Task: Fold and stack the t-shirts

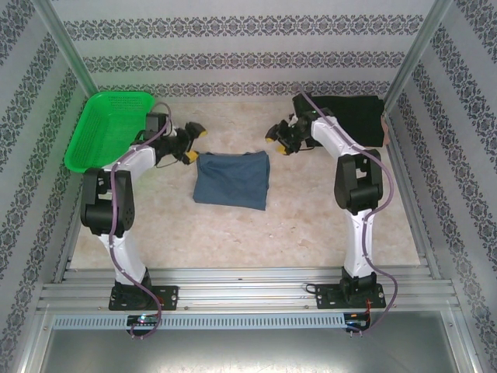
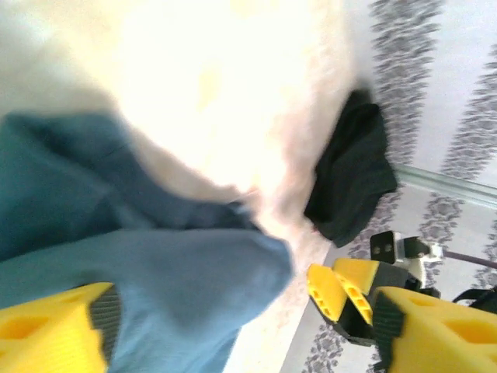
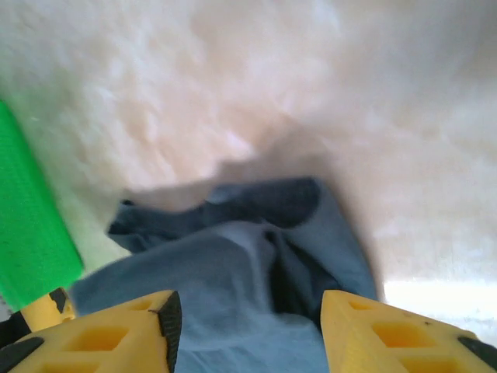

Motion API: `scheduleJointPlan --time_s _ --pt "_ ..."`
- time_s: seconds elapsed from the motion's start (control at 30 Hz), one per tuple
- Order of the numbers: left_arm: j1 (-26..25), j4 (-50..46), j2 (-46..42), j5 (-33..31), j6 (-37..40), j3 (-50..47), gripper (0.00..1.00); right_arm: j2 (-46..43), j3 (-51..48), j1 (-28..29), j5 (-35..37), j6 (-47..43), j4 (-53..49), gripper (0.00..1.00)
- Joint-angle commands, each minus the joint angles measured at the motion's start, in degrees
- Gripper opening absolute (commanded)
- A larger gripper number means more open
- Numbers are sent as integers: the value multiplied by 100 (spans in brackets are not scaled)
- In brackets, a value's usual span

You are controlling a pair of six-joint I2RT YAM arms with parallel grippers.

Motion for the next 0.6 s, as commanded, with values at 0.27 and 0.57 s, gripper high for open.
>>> scheduleJointPlan --time_s 0.27,0.57 --pt "-243 -1613 -2262 -496 1554 -619 36 -2187 -2156 697 -334 -49 1030 19" --pt "-749 -661 -1244 -304 1422 -1352 5 -1213 -2628 1144 -204 564 2279 3"
